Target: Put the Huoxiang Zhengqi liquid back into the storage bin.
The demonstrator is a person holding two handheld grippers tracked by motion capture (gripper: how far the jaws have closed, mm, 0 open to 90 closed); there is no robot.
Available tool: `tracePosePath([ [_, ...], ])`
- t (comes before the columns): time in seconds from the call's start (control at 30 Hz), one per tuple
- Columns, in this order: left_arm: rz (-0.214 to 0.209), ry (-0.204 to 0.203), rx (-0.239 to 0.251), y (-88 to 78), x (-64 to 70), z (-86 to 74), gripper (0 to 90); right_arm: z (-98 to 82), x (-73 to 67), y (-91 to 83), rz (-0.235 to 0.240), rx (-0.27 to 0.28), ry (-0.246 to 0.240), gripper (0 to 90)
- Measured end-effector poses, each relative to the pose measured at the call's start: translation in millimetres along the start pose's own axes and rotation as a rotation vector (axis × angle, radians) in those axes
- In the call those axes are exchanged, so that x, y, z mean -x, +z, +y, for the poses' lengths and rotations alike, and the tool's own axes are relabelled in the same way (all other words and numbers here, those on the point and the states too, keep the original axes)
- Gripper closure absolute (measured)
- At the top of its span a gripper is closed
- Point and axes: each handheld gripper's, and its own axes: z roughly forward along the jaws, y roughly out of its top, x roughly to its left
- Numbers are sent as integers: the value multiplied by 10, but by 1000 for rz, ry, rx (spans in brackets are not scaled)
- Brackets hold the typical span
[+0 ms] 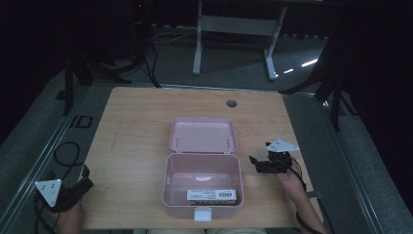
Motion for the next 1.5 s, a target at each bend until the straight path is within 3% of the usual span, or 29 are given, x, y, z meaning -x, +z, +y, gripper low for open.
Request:
tracePosePath([
  [0.37, 1, 3, -2, 1, 6, 0, 26, -249, 127, -116, -101, 30, 70, 124],
  [0.5, 1, 4, -1, 1, 6, 0, 26, -303, 193, -180, -98, 55, 118, 124],
  [0.73, 3, 5, -1, 0, 7, -1, 26, -412, 287, -260, -173, 64, 184, 124],
  [0.9, 3, 5, -2, 0, 8, 0, 26, -499, 357, -338, -189, 76, 236, 118],
  [1.13, 4, 4, 1, -1, 7, -1, 26, -630, 424, -424, -242, 43, 217, 120],
  [1.37, 2, 2, 1, -1, 5, -1, 26, -710, 476, -520, -316, 59, 281, 124],
  [1.5, 1, 9, 0, 0, 10, -1, 26, -749, 514, -582, -328, 96, 314, 126],
])
